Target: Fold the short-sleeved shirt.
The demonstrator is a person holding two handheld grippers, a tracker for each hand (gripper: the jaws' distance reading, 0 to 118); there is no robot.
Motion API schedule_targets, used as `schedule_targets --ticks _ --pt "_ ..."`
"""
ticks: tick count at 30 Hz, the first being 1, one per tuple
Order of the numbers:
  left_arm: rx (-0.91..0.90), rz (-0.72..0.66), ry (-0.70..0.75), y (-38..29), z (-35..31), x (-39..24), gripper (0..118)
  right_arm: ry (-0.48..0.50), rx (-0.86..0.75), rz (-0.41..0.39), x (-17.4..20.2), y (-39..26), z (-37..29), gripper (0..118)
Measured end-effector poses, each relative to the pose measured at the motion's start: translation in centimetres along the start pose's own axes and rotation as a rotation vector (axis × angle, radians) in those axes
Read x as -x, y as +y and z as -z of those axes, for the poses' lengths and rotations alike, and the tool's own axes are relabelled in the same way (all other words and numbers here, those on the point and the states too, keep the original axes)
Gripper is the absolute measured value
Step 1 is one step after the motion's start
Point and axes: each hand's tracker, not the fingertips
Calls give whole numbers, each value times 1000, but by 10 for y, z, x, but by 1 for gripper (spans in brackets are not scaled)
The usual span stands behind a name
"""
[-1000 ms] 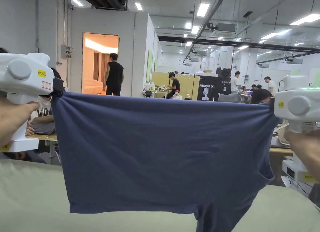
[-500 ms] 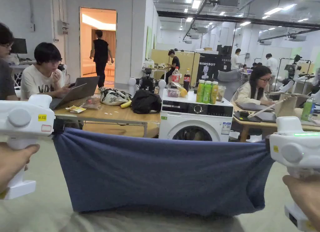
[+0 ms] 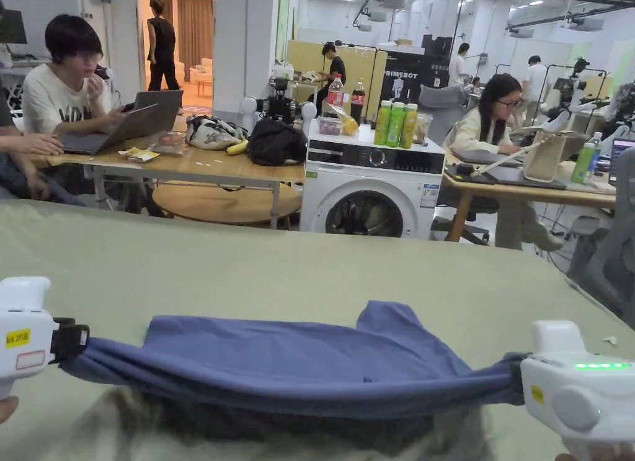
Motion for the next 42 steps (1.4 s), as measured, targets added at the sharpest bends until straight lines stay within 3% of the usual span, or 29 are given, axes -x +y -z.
schedule_targets --ticks 6,12,17,20,22,23,24,31,33,35,37,39,42 --pt "130 -14 9 -72 2 7 2 12 182 -67 1 -68 13 0" --pt "283 10 47 -114 36 10 2 41 349 -79 6 -112 48 0" --pt "304 3 48 -123 52 13 2 38 340 -90 12 -127 56 2" --pt "302 -13 47 -117 50 14 32 28 340 -89 13 -122 53 34" --pt "302 -27 57 -111 47 11 36 12 335 -73 13 -113 47 40" --pt "285 -28 83 -108 45 9 44 0 311 -57 13 -107 42 52" --pt "248 -23 92 -105 39 6 50 -4 263 -31 14 -100 36 54" --pt "-11 44 55 -83 19 -29 51 50 79 57 34 -65 18 54" --pt "-77 69 65 -80 14 -44 51 11 17 82 46 -60 14 54" --pt "-154 80 59 -81 12 -50 50 38 -61 112 55 -59 7 43" --pt "-230 77 57 -83 12 -52 35 44 -138 135 64 -58 -1 16" --pt "-285 90 65 -82 6 -63 3 36 -211 124 76 -55 -9 0" --pt "-289 154 130 -81 7 -81 0 25 -277 107 92 -52 -16 0"
